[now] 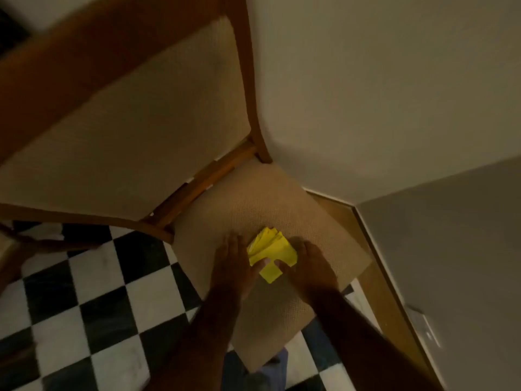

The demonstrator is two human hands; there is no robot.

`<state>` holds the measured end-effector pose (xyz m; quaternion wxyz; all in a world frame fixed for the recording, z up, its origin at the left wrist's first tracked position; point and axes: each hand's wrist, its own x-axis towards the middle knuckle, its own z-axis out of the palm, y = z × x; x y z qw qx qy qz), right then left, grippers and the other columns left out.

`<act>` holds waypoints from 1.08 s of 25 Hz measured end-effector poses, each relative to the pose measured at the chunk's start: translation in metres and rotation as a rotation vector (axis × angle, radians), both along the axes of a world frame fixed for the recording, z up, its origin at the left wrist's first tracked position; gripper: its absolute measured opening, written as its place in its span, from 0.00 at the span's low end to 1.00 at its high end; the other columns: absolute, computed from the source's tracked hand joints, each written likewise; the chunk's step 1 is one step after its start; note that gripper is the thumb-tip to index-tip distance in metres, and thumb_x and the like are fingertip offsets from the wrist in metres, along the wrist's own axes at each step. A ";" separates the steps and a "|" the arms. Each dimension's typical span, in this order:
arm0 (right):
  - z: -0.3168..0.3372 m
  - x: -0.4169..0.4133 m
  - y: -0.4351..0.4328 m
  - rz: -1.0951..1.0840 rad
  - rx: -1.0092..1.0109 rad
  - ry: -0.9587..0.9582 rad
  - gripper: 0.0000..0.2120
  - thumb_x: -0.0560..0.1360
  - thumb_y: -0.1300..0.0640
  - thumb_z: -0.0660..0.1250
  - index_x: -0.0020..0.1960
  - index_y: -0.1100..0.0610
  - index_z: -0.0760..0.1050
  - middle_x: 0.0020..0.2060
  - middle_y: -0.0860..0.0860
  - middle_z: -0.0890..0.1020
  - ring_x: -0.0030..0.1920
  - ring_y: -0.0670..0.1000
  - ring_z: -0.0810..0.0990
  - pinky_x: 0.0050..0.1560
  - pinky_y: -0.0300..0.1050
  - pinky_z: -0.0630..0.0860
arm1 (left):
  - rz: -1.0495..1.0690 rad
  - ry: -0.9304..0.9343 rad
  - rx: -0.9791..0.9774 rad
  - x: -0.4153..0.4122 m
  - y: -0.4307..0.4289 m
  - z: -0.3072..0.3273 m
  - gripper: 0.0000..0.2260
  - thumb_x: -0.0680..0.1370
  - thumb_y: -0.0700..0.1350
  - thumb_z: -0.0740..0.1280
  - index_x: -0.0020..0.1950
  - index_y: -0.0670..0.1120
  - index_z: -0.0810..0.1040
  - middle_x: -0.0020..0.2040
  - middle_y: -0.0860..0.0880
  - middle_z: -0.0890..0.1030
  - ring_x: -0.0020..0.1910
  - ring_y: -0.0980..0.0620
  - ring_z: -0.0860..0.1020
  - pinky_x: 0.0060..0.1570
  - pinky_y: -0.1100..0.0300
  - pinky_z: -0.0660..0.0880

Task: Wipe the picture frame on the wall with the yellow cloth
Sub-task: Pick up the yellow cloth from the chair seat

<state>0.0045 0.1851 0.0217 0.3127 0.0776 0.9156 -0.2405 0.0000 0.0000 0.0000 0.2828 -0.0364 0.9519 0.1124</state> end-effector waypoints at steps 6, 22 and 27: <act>-0.043 -0.015 -0.007 -0.283 -0.178 -0.050 0.23 0.79 0.57 0.67 0.73 0.58 0.71 0.68 0.56 0.77 0.63 0.53 0.76 0.57 0.36 0.74 | 0.281 0.029 0.241 -0.006 0.018 -0.023 0.20 0.78 0.49 0.71 0.66 0.41 0.75 0.65 0.42 0.74 0.65 0.44 0.72 0.59 0.56 0.73; 0.210 -0.056 0.096 -0.591 -0.523 0.004 0.13 0.70 0.61 0.79 0.53 0.64 0.85 0.43 0.59 0.83 0.46 0.56 0.82 0.54 0.56 0.84 | 0.331 0.147 0.869 -0.068 0.060 0.198 0.17 0.71 0.46 0.75 0.56 0.39 0.85 0.49 0.39 0.87 0.48 0.44 0.85 0.53 0.45 0.81; 0.356 -0.055 0.146 -0.617 -0.570 0.218 0.17 0.72 0.57 0.78 0.55 0.67 0.84 0.48 0.63 0.84 0.49 0.58 0.84 0.59 0.58 0.83 | 0.215 0.301 1.002 -0.096 0.112 0.326 0.09 0.73 0.38 0.76 0.52 0.41 0.85 0.41 0.45 0.85 0.34 0.60 0.81 0.40 0.60 0.79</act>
